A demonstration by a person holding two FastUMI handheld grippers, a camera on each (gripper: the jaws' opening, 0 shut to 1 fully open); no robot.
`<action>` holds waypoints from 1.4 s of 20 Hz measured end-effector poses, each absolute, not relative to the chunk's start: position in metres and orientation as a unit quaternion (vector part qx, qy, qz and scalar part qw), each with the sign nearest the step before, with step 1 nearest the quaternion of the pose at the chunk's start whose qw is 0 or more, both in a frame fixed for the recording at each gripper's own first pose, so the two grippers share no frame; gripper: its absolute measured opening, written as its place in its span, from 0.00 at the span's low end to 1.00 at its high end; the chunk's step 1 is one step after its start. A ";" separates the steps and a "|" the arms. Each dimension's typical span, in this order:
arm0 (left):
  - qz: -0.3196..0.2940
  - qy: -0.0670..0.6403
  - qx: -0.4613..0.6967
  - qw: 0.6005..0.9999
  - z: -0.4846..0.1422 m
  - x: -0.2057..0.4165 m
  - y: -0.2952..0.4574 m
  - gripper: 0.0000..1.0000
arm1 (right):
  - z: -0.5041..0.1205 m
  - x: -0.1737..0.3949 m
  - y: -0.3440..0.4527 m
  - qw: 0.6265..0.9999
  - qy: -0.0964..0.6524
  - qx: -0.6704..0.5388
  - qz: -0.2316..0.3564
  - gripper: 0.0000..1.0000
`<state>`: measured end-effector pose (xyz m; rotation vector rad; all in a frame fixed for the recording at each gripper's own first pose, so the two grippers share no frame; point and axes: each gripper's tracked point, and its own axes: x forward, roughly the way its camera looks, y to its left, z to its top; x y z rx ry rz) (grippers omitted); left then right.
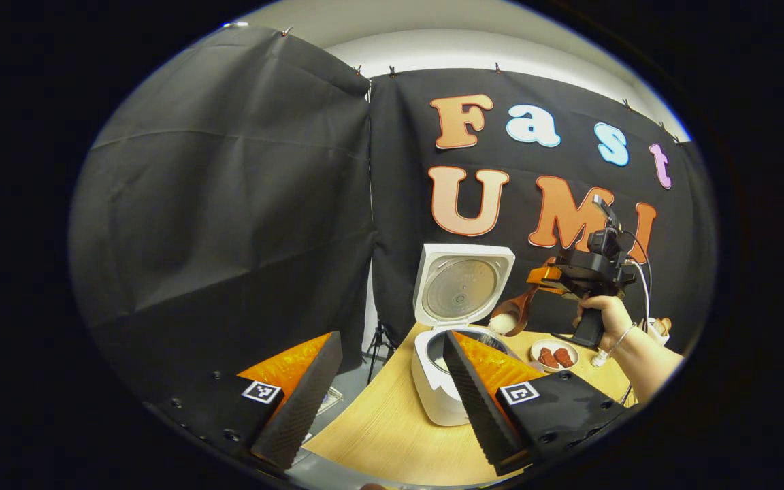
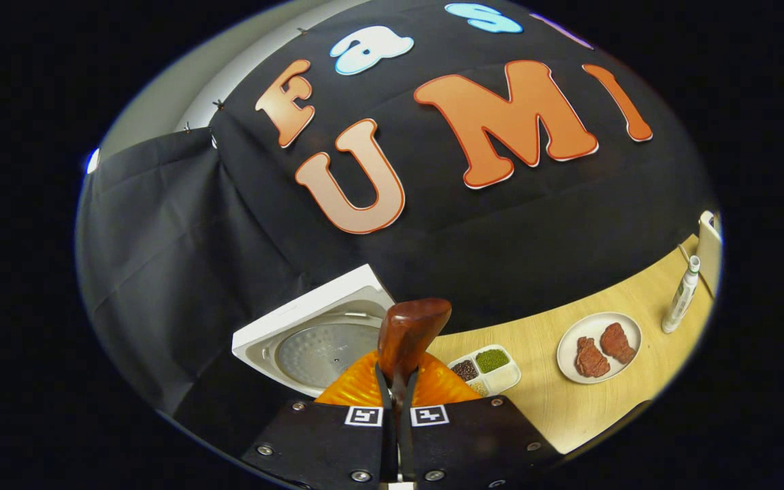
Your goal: Close the left gripper, press the button to open the rice cooker; take a wooden spoon from the chopstick holder with the right hand, scoop a spoonful of rice and pour it into the rice cooker, then put the wooden spoon back into the chopstick holder.
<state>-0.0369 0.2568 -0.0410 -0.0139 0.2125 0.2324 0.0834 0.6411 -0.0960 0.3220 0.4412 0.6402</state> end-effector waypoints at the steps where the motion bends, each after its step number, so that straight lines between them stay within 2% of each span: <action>1: 0.116 0.107 -0.008 0.987 -0.043 -0.038 0.258 1.00 | -0.093 0.083 0.642 0.914 0.208 0.149 0.314 0.00; 13: 0.120 0.104 -0.005 0.987 -0.039 -0.038 0.260 1.00 | -0.065 0.069 0.654 0.923 0.133 0.066 0.354 0.01; 28: 0.117 0.105 -0.003 0.988 -0.045 -0.039 0.262 1.00 | -0.051 0.039 0.673 0.911 0.057 -0.034 0.407 0.01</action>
